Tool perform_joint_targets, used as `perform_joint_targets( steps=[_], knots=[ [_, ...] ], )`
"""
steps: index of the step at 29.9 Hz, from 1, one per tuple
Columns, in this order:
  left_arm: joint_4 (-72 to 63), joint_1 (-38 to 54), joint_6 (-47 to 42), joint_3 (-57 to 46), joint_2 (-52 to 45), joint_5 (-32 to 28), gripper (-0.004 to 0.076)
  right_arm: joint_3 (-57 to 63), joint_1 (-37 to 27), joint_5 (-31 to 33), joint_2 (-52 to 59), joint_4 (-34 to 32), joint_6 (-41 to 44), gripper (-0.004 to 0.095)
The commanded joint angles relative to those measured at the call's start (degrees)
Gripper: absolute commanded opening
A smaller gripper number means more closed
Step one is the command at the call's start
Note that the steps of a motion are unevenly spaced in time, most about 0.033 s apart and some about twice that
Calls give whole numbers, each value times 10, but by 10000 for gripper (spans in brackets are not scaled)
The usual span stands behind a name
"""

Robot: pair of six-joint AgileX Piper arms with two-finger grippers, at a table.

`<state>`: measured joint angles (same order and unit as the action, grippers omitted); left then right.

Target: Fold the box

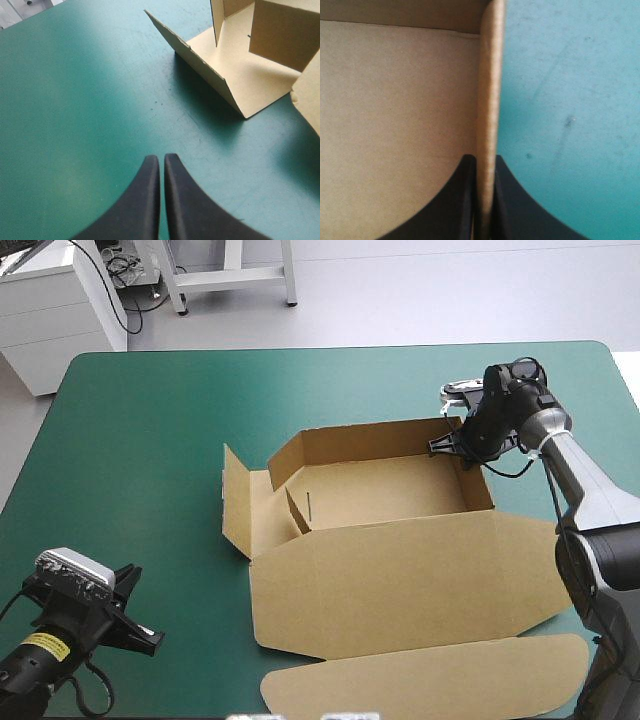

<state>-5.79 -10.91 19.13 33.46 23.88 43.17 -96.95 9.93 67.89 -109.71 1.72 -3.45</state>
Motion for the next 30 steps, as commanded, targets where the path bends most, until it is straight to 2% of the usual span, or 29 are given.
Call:
perform_joint_targets(
  steps=[1, 7, 10, 20, 30],
  knots=[
    [7, -1, -1, 12, 4, -17, -8, -11, 0, 40, 34, -1, -26, 128],
    [22, -1, -1, 12, 2, -17, -8, -42, 0, 40, 34, 3, -30, 480],
    [30, -1, -1, 11, 2, -23, -8, -68, 0, 40, 39, 3, -17, 572],
    [39, -1, -10, -53, 2, -94, -8, -84, 0, 40, 131, -2, -17, 574],
    [39, -1, -11, -55, 2, -100, -8, -84, 0, 40, 156, -9, -15, 574]
  ],
)
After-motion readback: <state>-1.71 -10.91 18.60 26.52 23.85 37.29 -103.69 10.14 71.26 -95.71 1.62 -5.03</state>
